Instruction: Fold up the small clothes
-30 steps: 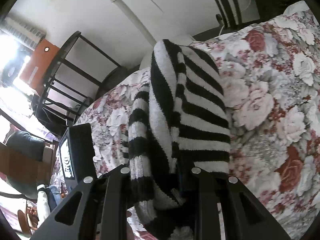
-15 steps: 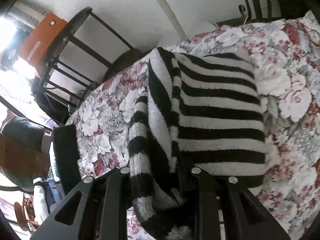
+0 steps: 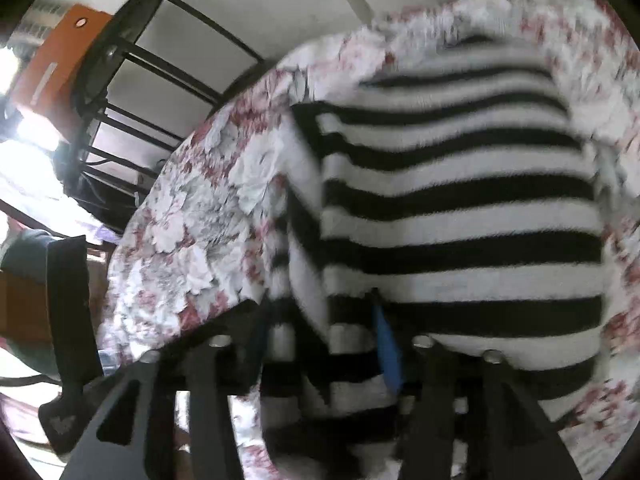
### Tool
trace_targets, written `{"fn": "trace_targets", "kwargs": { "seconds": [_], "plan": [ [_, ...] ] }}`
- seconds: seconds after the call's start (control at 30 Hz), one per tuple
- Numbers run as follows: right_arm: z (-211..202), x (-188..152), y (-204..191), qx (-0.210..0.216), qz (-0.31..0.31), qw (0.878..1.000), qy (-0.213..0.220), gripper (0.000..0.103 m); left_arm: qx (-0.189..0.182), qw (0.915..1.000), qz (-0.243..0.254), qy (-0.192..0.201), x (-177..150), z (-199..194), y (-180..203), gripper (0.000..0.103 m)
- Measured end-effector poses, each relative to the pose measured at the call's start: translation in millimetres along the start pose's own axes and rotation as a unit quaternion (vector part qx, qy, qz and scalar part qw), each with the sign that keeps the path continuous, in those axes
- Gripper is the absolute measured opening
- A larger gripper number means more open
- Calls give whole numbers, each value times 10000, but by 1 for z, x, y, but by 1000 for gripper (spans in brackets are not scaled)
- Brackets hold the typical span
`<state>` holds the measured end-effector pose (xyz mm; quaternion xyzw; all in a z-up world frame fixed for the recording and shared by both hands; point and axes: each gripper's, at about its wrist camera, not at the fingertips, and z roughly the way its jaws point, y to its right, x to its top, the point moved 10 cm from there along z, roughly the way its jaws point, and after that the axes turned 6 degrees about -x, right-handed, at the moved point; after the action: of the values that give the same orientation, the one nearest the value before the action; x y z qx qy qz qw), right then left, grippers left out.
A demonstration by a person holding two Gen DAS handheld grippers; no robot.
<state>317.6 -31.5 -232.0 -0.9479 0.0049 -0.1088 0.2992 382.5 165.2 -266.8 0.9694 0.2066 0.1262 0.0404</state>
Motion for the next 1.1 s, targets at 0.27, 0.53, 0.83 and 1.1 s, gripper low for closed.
{"fn": "trace_targets", "kwargs": {
  "seconds": [0.27, 0.53, 0.83, 1.1],
  "plan": [
    [-63, 16, 1, -92, -399, 9960, 793, 31, -977, 9952, 19, 112, -1, -28, 31, 96],
    [-73, 46, 55, -589, -60, 9927, 1052, 19, -996, 9767, 1892, -156, -51, -23, 116, 96],
    [6, 61, 58, -1121, -505, 9921, 261, 4, -149, 9794, 1808, -886, -62, 51, 92, 99],
    [-22, 64, 60, -793, -135, 9959, 407, 7, -663, 9854, 1339, -814, -42, 33, 87, 99]
  ]
}}
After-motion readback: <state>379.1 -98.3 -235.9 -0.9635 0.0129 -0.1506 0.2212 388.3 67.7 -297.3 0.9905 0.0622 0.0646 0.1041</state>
